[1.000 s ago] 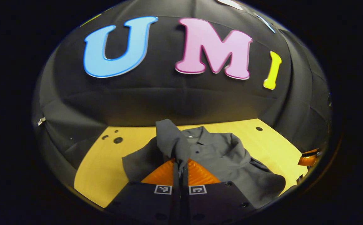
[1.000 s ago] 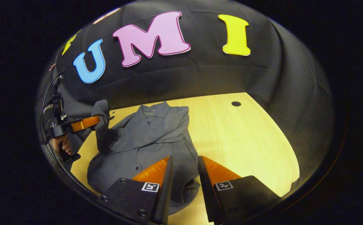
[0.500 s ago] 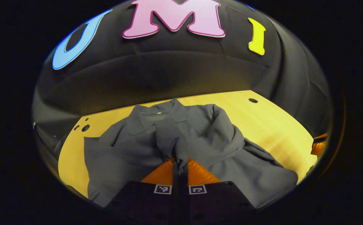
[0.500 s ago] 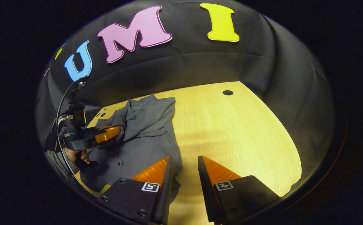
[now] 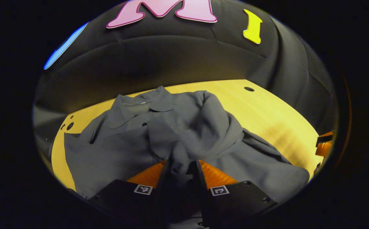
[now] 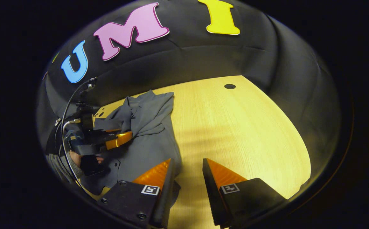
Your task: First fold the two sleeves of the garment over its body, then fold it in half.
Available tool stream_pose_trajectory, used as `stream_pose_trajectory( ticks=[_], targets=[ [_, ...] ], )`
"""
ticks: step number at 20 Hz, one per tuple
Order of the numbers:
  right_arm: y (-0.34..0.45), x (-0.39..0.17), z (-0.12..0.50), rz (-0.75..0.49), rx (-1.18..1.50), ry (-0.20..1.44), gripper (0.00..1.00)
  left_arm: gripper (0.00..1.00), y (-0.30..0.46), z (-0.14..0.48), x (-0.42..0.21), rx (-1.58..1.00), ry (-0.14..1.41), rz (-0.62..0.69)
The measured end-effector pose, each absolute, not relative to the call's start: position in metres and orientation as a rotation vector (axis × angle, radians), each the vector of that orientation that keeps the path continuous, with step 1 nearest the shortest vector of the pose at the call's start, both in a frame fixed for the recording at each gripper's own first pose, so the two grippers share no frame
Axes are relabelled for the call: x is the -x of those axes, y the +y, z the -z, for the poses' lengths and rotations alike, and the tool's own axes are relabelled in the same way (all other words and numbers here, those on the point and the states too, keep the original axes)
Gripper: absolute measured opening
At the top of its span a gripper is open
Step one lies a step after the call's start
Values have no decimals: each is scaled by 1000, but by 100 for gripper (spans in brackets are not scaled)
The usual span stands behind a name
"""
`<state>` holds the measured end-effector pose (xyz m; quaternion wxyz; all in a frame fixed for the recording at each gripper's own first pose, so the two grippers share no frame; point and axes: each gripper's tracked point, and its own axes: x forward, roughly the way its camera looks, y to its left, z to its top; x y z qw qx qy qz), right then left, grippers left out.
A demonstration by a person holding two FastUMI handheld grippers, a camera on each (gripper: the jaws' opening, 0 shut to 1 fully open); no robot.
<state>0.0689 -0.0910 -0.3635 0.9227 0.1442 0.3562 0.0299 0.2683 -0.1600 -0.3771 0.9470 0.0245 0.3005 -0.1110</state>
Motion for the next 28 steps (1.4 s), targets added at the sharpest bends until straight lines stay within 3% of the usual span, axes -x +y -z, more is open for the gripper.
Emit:
stream_pose_trajectory(
  ticks=[2, 3, 4, 6, 9, 15, 22, 28],
  targets=[
    [-85, -63, 361, -64, -297, 736, 56, 72, -173, 367, -258, -5, 607, 273],
    [-82, -60, 360, -62, -295, 737, 59, 65, -176, 360, -251, 11, 608, 292],
    [-79, -55, 358, -64, -293, 739, 62, 82, -177, 355, -245, 25, 608, 303],
    [-68, -47, 354, -73, -298, 739, 72, 93, -175, 341, -229, 60, 591, 316],
    [-54, -33, 346, -83, -302, 739, 84, 93, -163, 316, -198, 113, 569, 332],
    [-36, -14, 351, -62, -276, 762, 89, 93, -82, 291, -116, 127, 552, 276],
    [-17, 11, 386, -35, -228, 856, 89, 94, 47, 354, -27, 55, 699, 76],
    [-17, 11, 408, -21, -198, 896, 89, 93, 104, 403, 11, 75, 827, -45]
  ],
)
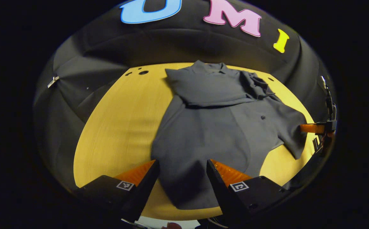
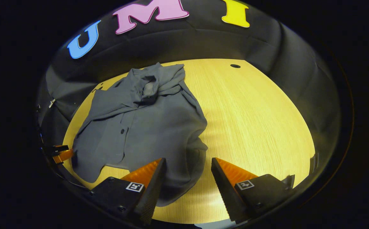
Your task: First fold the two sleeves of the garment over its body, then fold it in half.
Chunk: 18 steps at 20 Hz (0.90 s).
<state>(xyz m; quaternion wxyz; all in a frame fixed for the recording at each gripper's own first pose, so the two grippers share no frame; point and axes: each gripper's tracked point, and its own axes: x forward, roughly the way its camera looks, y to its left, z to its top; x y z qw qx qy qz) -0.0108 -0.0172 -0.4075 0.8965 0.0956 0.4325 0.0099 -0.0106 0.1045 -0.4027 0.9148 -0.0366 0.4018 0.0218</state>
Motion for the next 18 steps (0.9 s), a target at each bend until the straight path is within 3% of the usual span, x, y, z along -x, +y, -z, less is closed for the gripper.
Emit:
stream_pose_trajectory(
  ticks=[9, 11, 14, 15, 16, 18],
  targets=[
    [-7, 2, 434, -38, -163, 974, 89, 94, 105, 431, 1, 83, 915, -76],
    [-5, -2, 435, -45, -134, 960, 90, 100, 106, 431, -2, 91, 901, -96],
    [-3, -1, 437, -81, -67, 938, 92, 93, 103, 430, -5, 90, 877, -92],
    [2, -5, 439, -94, -76, 912, 79, 85, 98, 429, -8, 86, 879, -58],
    [12, -2, 436, -149, -92, 908, 79, 67, 89, 430, -11, 82, 889, -18],
    [28, 1, 438, -201, -163, 935, 32, 29, 85, 428, -18, 70, 891, 7]
  ],
)
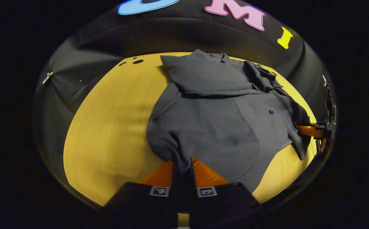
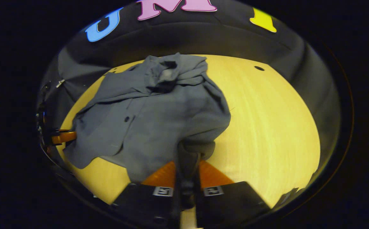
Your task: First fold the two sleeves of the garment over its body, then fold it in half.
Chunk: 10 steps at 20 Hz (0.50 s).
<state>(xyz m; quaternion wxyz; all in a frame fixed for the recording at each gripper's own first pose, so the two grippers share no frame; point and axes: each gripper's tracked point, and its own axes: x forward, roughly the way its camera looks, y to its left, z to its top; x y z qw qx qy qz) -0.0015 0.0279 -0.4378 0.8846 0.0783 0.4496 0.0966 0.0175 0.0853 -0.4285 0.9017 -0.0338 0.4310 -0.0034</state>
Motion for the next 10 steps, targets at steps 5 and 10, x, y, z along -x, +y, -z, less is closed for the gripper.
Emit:
stream_pose_trajectory(
  ticks=[5, 10],
  targets=[
    [25, 33, 426, -193, -187, 965, 7, 6, 84, 421, 7, 62, 913, 15],
    [24, 98, 421, -206, -242, 1022, 7, 6, 80, 416, 65, 127, 963, 42]
  ],
)
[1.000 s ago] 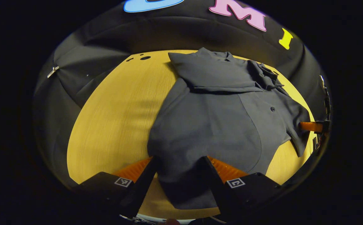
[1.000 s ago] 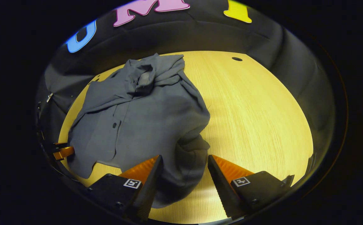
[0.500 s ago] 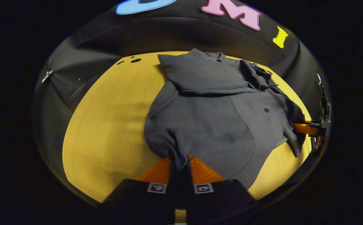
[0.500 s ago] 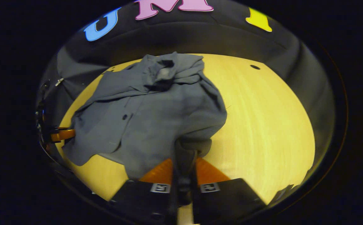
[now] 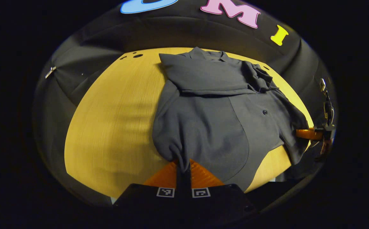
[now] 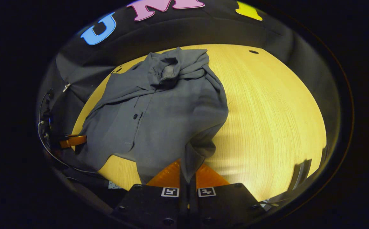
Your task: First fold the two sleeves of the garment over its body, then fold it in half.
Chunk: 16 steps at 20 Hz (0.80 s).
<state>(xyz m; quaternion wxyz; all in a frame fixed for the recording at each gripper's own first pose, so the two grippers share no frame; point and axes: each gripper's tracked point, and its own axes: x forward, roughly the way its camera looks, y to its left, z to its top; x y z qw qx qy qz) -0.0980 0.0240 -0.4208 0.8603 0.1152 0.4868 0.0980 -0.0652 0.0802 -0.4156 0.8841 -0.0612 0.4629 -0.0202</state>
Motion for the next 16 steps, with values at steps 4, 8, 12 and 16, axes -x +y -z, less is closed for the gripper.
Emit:
stream_pose_trajectory(
  ticks=[4, 8, 12, 16],
  targets=[
    [22, 125, 398, -206, -304, 1020, 7, 6, 70, 396, 108, 154, 969, 81],
    [17, 114, 353, -211, -341, 926, 7, 6, 72, 351, 103, 225, 894, 57],
    [11, 78, 294, -205, -380, 763, 7, 5, 77, 281, 62, 255, 728, 78],
    [-1, 12, 246, -208, -412, 620, 7, 5, 85, 223, 6, 273, 586, 70]
  ],
)
